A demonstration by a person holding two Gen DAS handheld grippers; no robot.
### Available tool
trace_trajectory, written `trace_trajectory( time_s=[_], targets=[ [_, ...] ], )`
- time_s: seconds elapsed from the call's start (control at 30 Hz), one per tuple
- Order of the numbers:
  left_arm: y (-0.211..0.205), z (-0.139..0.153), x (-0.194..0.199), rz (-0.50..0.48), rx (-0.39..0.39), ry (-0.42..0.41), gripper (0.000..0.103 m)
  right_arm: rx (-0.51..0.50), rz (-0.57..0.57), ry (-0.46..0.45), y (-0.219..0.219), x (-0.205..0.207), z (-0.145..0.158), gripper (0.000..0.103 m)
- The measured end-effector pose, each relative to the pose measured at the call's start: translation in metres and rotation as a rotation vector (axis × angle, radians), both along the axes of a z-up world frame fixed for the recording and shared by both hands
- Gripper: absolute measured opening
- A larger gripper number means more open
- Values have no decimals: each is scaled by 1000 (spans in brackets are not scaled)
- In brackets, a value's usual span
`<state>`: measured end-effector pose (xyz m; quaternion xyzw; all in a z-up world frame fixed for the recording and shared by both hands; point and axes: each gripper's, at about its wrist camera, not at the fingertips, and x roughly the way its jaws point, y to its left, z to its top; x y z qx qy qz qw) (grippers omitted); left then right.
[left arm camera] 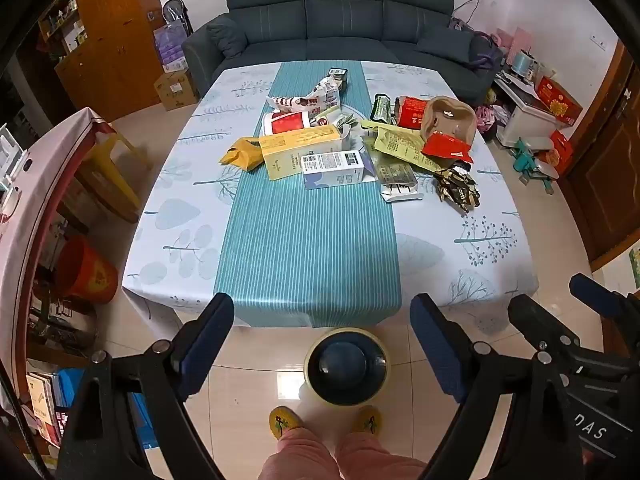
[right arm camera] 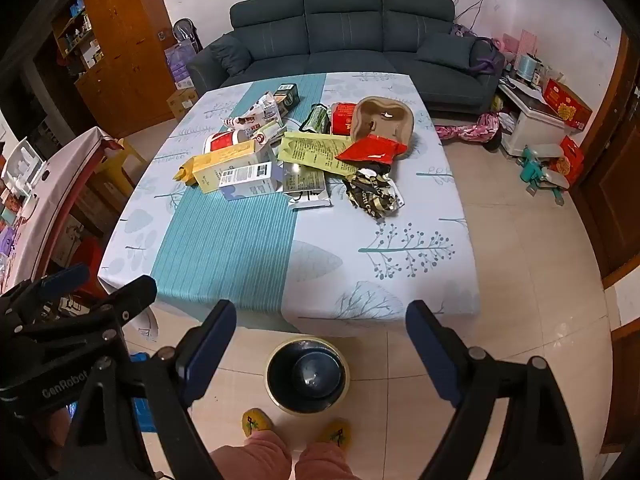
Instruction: Collect trash
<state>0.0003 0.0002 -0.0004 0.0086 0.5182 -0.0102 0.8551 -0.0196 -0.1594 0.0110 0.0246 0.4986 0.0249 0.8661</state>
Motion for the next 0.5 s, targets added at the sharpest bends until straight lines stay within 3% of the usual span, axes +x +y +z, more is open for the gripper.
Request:
trace_trajectory(
  time_s=[0.5],
  targets=[
    [2, 0, 0, -4, -6, -11, 87, -5, -2, 0, 0, -3, 0, 87]
  ],
)
